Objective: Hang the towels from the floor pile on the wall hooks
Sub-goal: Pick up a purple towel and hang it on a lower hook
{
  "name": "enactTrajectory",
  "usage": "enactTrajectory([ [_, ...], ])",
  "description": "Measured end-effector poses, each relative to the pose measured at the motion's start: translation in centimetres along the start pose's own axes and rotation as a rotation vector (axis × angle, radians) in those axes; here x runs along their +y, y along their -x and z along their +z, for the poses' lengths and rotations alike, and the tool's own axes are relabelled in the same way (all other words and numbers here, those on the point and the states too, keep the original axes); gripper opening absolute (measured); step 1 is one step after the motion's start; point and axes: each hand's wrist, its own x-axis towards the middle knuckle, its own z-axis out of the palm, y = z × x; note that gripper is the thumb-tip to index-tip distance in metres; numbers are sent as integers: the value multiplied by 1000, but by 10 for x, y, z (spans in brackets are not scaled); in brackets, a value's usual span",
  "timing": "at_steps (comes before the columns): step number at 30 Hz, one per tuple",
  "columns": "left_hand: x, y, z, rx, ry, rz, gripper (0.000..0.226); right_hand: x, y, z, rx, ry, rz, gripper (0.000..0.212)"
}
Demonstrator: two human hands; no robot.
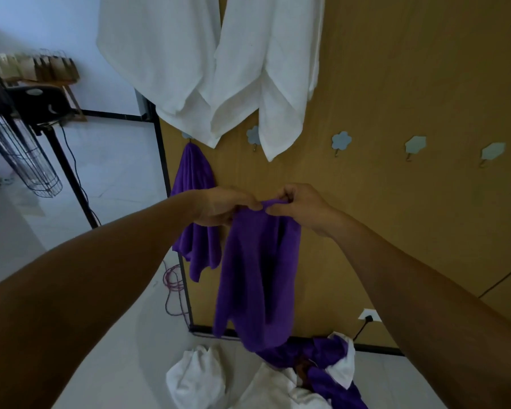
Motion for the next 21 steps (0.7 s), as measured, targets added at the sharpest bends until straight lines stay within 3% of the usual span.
enactTrajectory([
  [2,-1,-5,-8,59,102,21,42,7,-4,-12,-77,-25,50,19],
  [5,3,-7,-16,123,77,57,25,18,-13,-25,-211,-79,132,36],
  [7,5,-7,-17,107,39,59,22,20,-19,-26,-206,-204,123,25],
  [9,6,-11,-19,141,9,57,21,22,-28,-22,-113,-263,83,16],
  [11,3,-18,-20,283,2,112,17,24,-38,-13,-20,-273,20,12],
  [14,-4,-30,-26,486,6,169,15,31,-57,6,100,-265,0,18],
  [21,-21,-69,-56,497,29,246,15,45,-98,26,292,-254,-9,11],
])
